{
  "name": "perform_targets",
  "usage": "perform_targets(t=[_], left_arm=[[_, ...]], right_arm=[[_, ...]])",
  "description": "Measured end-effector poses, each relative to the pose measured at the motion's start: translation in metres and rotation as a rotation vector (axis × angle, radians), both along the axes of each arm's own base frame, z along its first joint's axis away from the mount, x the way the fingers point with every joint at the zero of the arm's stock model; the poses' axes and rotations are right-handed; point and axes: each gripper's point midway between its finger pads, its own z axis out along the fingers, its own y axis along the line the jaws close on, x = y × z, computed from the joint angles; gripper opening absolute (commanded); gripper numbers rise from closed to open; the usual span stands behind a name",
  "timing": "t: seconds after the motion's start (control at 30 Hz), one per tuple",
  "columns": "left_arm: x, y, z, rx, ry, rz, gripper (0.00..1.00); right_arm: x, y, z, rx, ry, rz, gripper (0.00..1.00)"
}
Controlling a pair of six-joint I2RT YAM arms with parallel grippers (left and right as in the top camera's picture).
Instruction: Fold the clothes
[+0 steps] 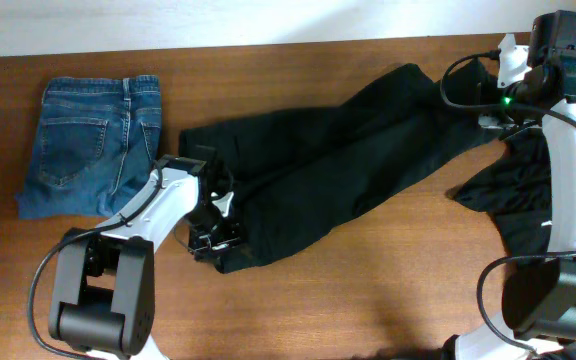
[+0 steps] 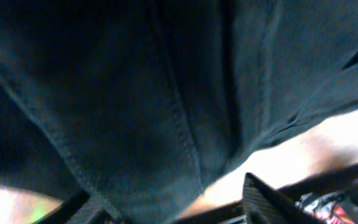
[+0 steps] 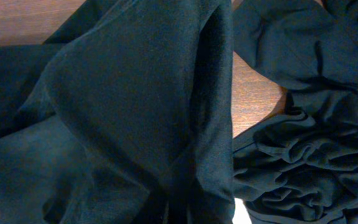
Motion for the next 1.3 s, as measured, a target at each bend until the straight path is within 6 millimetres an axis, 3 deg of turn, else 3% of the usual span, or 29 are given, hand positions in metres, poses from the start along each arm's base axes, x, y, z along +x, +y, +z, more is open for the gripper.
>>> perform_targets(t=[0.07, 0.3, 0.43, 0.53, 0.73, 0.83, 1.1, 1.3], left_arm=[[0.006, -0.001, -0.001, -0.005, -0.026, 0.0, 0.0], [0.014, 0.0, 0.001, -0.012, -0.051, 0.009, 0.0], [0.032, 0.011, 0.022, -0.004, -0.127, 0.023, 0.0], [0.062, 0.029, 0.06, 0.019, -0.292, 0.057, 0.0], [0.126, 0.074, 0.154, 0.059, -0.723, 0.182, 0.0], [0.145, 0.088, 0.179, 0.068, -0.854, 0.223, 0.0], [0.196, 0.098, 0.209, 0.082, -1.087, 0.255, 0.01], [0.226, 0.101, 0.215, 0.091, -1.187, 0.27, 0.05]], right_arm=[[0.0, 0.0, 0.0, 0.0, 0.001, 0.0, 0.04], [-0.002, 0.0, -0.001, 0.001, 0.007, 0.0, 0.04], [-0.001, 0.0, -0.001, 0.006, 0.007, -0.009, 0.04], [-0.001, 0.0, 0.0, 0.01, 0.004, -0.018, 0.04], [0.011, -0.002, 0.006, 0.002, -0.05, -0.024, 0.04], [0.018, -0.004, 0.01, -0.003, -0.085, -0.026, 0.04], [0.037, -0.004, 0.017, 0.005, -0.163, -0.024, 0.04], [0.061, 0.004, 0.002, 0.027, -0.181, 0.003, 0.05]])
